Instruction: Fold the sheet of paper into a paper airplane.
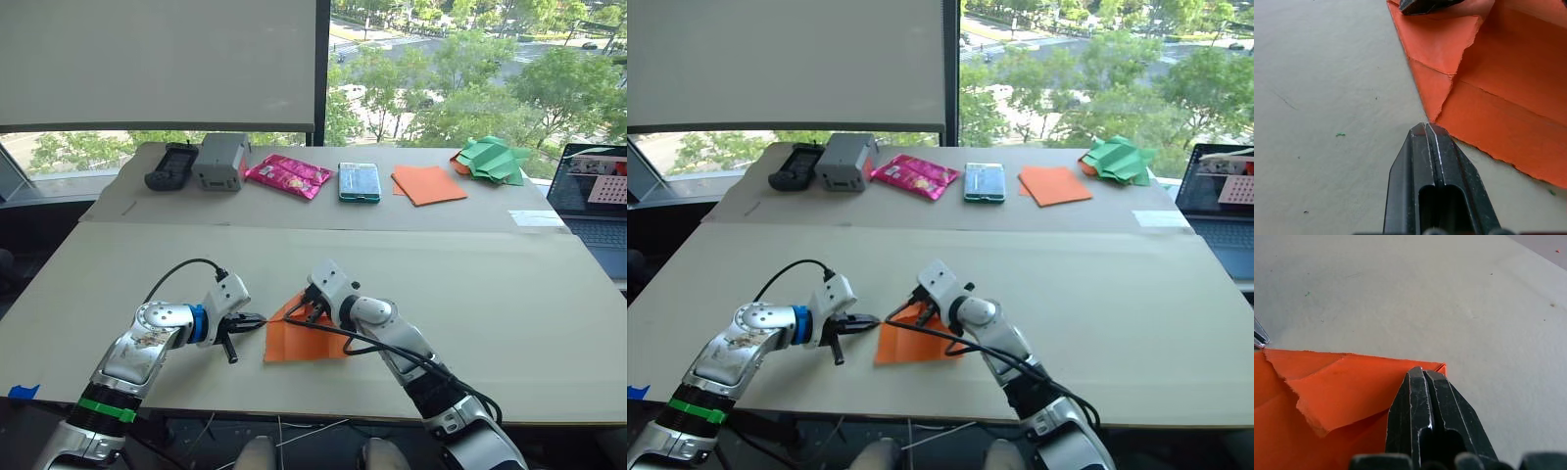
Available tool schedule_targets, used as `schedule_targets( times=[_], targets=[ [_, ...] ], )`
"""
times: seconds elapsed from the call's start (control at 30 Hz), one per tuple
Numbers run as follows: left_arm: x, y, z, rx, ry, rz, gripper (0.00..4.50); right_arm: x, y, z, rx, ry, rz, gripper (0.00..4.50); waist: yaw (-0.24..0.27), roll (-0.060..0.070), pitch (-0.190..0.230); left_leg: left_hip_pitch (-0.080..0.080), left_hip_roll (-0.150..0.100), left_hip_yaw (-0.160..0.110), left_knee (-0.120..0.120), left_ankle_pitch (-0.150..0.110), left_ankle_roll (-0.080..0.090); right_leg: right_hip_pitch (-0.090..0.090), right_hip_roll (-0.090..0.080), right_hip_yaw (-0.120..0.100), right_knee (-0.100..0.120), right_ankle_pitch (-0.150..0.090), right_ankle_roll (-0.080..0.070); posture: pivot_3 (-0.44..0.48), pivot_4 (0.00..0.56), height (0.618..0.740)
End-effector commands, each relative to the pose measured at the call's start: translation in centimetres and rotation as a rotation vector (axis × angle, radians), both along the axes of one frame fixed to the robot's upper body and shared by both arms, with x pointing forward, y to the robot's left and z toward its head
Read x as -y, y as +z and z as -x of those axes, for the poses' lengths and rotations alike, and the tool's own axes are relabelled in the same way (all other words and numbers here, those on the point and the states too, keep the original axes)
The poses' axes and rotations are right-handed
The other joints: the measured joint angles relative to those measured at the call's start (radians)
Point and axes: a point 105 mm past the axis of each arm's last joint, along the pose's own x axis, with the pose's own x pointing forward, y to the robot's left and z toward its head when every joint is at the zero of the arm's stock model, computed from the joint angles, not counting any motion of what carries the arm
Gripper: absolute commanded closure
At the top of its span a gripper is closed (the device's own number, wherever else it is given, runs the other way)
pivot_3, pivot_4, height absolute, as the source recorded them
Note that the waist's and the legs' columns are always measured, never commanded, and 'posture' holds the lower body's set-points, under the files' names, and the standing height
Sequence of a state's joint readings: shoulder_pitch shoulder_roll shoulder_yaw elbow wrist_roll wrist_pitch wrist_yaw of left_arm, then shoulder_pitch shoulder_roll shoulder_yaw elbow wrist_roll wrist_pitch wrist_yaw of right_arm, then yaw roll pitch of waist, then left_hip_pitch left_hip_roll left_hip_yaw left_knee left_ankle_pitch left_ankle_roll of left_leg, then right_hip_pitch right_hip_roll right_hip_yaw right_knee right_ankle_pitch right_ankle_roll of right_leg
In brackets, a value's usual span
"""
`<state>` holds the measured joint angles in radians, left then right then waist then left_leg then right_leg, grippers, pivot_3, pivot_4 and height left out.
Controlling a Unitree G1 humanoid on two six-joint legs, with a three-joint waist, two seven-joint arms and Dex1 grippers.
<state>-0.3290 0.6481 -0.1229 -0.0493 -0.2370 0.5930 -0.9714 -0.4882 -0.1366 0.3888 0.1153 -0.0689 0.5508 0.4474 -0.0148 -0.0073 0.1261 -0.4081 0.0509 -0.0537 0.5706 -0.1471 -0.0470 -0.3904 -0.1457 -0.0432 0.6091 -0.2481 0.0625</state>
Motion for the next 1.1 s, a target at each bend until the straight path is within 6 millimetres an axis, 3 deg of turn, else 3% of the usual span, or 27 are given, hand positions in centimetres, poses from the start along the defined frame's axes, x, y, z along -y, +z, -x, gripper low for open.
schedule_targets(
  times=[0.03, 0.17, 0.57, 0.83, 1.0, 1.1],
  targets=[
    [1.2, 3.1, -0.9, 0.078, -0.024, 0.081, 4.47, 0.8, -2.0, 0.3, -0.058, -0.019, 0.054, 4.5, 0.001, -0.001, 0.0, 0.0, 0.0, 0.0, 0.0, 0.0, 0.0, 0.0, 0.0, 0.0, 0.0, 0.0, 0.0, 0.0, 0.15, 0.702],
    [2.4, 2.1, -0.8, 0.055, -0.066, 0.097, 4.47, 1.2, -1.8, 0.2, -0.054, -0.027, 0.058, 4.5, 0.001, -0.001, 0.0, 0.0, -0.001, 0.0, 0.0, 0.0, 0.0, 0.001, 0.0, 0.0, -0.001, 0.0, 0.0, 0.0, 0.15, 0.702],
    [5.3, -4.2, -1.7, 0.01, -0.168, -0.071, 4.47, 2.8, -0.2, 0.0, -0.02, -0.074, 0.044, 4.5, 0.024, -0.003, 0.0, -0.001, -0.001, 0.001, 0.001, 0.0, 0.0, 0.002, 0.0, 0.0, -0.002, 0.0, 0.0, 0.0, 0.15, 0.702],
    [5.1, -6.6, -1.0, -0.01, -0.214, -0.153, 4.47, 8.5, 2.3, 0.2, 0.025, -0.166, 0.066, 4.5, 0.036, -0.002, 0.0, -0.001, -0.001, 0.002, 0.001, 0.0, 0.0, 0.003, 0.0, 0.0, -0.002, 0.0, 0.0, 0.0, 0.15, 0.702],
    [5.4, -6.8, -1.0, -0.012, -0.22, -0.145, 4.47, 11.8, 1.4, 2.6, -0.023, -0.139, 0.141, 4.5, 0.037, -0.001, -0.001, -0.001, -0.001, 0.002, 0.001, 0.0, 0.0, 0.004, -0.001, 0.0, -0.003, 0.0, 0.001, 0.0, 0.15, 0.702],
    [5.5, -6.8, -1.0, -0.008, -0.227, -0.143, 4.47, 12.3, 0.0, 4.9, -0.091, -0.061, 0.159, 4.5, 0.039, -0.003, -0.002, -0.001, -0.001, 0.003, 0.001, 0.0, 0.0, 0.005, -0.001, 0.0, -0.005, 0.0, 0.001, 0.0, 0.15, 0.702]
  ],
)
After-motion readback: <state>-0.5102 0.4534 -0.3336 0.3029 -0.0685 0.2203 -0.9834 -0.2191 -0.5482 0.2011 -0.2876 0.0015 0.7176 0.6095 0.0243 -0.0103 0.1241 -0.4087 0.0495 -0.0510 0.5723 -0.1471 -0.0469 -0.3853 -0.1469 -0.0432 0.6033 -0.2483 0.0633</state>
